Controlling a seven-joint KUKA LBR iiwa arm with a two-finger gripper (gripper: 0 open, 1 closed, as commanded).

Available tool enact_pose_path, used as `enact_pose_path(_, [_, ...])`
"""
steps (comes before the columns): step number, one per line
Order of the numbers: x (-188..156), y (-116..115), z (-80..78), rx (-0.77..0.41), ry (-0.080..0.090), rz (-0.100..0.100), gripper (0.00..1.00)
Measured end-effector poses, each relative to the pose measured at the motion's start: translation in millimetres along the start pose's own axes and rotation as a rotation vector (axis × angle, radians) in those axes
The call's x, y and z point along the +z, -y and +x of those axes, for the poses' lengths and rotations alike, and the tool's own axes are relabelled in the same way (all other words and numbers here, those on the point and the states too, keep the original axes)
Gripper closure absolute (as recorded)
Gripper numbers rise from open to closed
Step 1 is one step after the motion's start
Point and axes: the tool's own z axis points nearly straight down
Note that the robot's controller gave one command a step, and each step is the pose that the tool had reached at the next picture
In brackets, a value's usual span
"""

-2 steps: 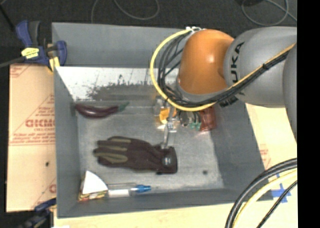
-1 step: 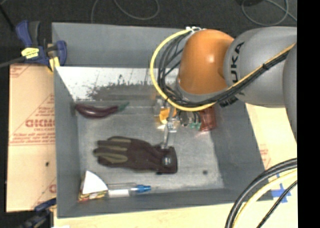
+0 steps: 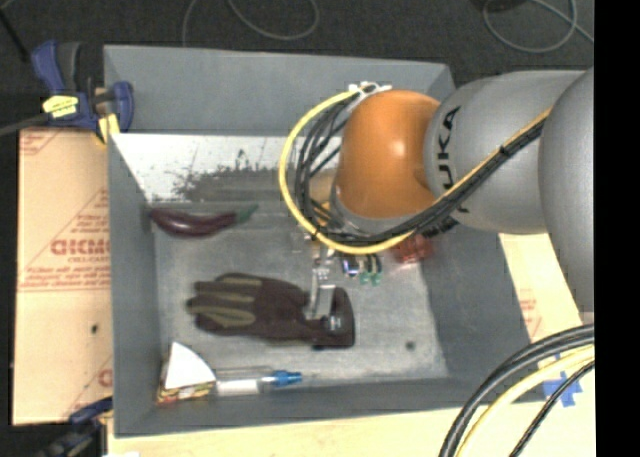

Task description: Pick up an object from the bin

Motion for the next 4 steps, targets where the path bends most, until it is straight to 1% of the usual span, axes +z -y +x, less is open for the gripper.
enact_pose_path(1, [30, -51, 2.6, -0.069, -0.004, -0.001, 0.00])
enact_pose_path(2, [44, -72, -10.7, -0.078, -0.001, -0.008, 0.00])
enact_pose_path(3, [77, -43, -14.1, -0.216, 0.002, -0.002, 1.00])
enact_pose_path(4, [77, -43, -14.1, -0.214, 0.002, -0.003, 1.00])
